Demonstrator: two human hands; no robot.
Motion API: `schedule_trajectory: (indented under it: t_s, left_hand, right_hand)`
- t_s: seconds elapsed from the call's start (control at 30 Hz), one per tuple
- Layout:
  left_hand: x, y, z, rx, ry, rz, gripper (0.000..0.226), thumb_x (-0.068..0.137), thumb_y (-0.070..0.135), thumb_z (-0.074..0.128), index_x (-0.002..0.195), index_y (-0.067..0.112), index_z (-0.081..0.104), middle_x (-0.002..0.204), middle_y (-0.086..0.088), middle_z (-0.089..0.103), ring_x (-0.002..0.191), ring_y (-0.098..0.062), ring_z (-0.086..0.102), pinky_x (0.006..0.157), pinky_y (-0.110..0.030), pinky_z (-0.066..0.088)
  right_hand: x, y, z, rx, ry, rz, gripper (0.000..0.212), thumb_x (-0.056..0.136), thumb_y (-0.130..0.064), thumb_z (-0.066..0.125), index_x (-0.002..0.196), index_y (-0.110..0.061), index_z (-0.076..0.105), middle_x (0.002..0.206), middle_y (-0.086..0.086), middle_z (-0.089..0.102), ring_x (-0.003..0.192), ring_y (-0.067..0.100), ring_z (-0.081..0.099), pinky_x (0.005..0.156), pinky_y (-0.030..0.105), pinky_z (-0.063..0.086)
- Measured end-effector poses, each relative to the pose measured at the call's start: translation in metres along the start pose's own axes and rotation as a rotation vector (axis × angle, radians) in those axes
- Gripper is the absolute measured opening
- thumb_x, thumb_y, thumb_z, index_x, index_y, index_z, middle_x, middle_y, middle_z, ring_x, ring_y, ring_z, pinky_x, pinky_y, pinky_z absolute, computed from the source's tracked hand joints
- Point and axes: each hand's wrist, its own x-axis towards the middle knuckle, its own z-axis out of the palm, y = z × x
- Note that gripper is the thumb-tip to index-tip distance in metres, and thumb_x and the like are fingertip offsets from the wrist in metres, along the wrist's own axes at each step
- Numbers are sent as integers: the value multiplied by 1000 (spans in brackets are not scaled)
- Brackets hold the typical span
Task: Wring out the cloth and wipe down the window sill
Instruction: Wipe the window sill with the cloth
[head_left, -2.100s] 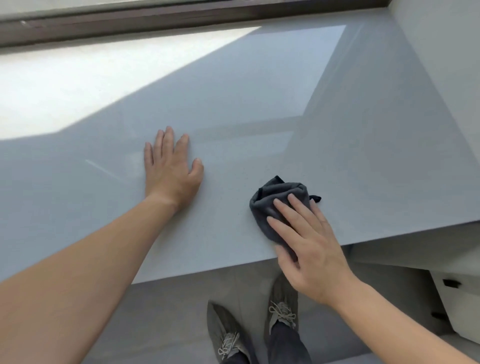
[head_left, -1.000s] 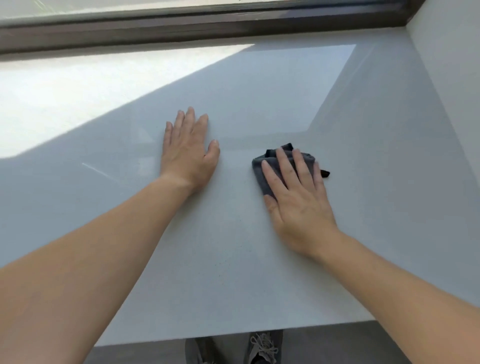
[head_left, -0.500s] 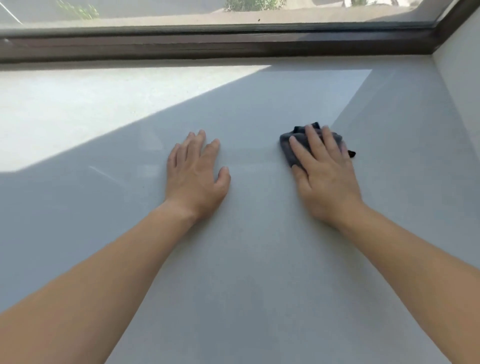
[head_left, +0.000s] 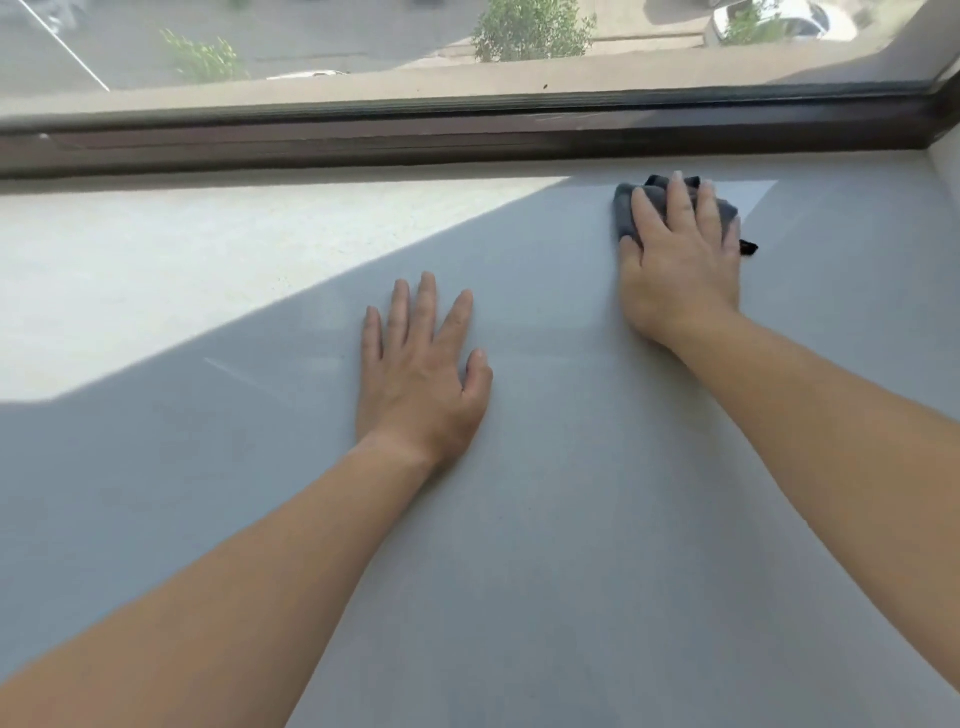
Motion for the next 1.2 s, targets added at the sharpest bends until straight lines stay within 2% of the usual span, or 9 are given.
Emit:
schedule_trajectory:
  t_s: [0.07, 0.23, 0.3, 0.47, 0.7, 0.87, 0.97, 1.13, 1.2]
  left_hand:
    - [1, -1, 0, 17, -1, 3, 66, 92, 51, 16, 157, 36, 12, 168, 1, -4, 153, -17, -13, 122, -44, -10]
    - [1, -3, -1, 35, 12, 1, 67, 93, 52, 16, 157, 35, 14, 168, 0, -3, 153, -17, -11, 123, -45, -8]
    - [1, -3, -2, 31, 12, 3, 67, 92, 52, 15, 157, 35, 14, 168, 1, -3, 153, -17, -11, 123, -45, -7]
    - [3, -3, 0, 38, 8, -2, 66, 94, 53, 15, 157, 36, 11, 168, 2, -5, 152, -15, -15, 123, -44, -8]
    - [3, -3, -1, 33, 9, 7, 67, 93, 53, 14, 157, 35, 13, 168, 1, -4, 153, -16, -14, 123, -44, -8]
    - [2, -4, -1, 35, 11, 18, 67, 94, 54, 13, 158, 34, 12, 168, 0, -4, 153, -17, -14, 123, -45, -8]
    - [4, -3, 0, 42, 6, 17, 67, 93, 54, 11, 158, 34, 10, 168, -1, -5, 152, -18, -15, 122, -46, -9]
    - [2, -3, -2, 43, -15, 24, 69, 93, 53, 8, 158, 33, 8, 168, -2, -8, 152, -19, -17, 122, -46, -11]
    - [1, -3, -2, 45, -34, 25, 69, 93, 52, 8, 158, 31, 7, 167, -3, -8, 152, -20, -19, 121, -47, -12]
  right_hand:
    - [2, -26, 6, -21, 12, 1, 56, 104, -41, 22, 159, -30, 16, 169, 5, 1, 154, 30, -9, 123, 56, -3]
    - [-14, -70, 18, -17, -51, -483, 55, 104, -42, 27, 158, -33, 19, 169, 0, 6, 155, 24, -6, 124, 52, 0]
    - [4, -55, 14, -16, -37, -434, 55, 104, -41, 28, 158, -33, 19, 169, -2, 5, 155, 22, -6, 124, 50, -1]
    - [34, -46, 12, -42, 25, 79, 56, 105, -39, 21, 160, -30, 11, 169, 5, -4, 154, 30, -13, 122, 56, -6]
    - [26, -58, 12, 5, -52, -408, 53, 105, -40, 26, 157, -34, 19, 169, -2, 4, 155, 24, -7, 124, 50, -2]
    - [46, 45, -14, -10, 15, -28, 53, 105, -38, 28, 157, -31, 24, 169, 2, 7, 155, 27, -3, 124, 50, 0]
    - [48, 46, -16, -6, 34, 140, 53, 105, -38, 27, 158, -31, 22, 169, 2, 5, 155, 27, -6, 124, 51, -2]
    - [25, 28, -7, 13, -7, -217, 51, 105, -38, 30, 155, -33, 26, 169, -1, 9, 155, 25, -2, 125, 47, -1]
    - [30, 53, -12, 5, -2, -206, 51, 105, -36, 31, 156, -32, 28, 168, -1, 11, 155, 25, 0, 125, 47, 2]
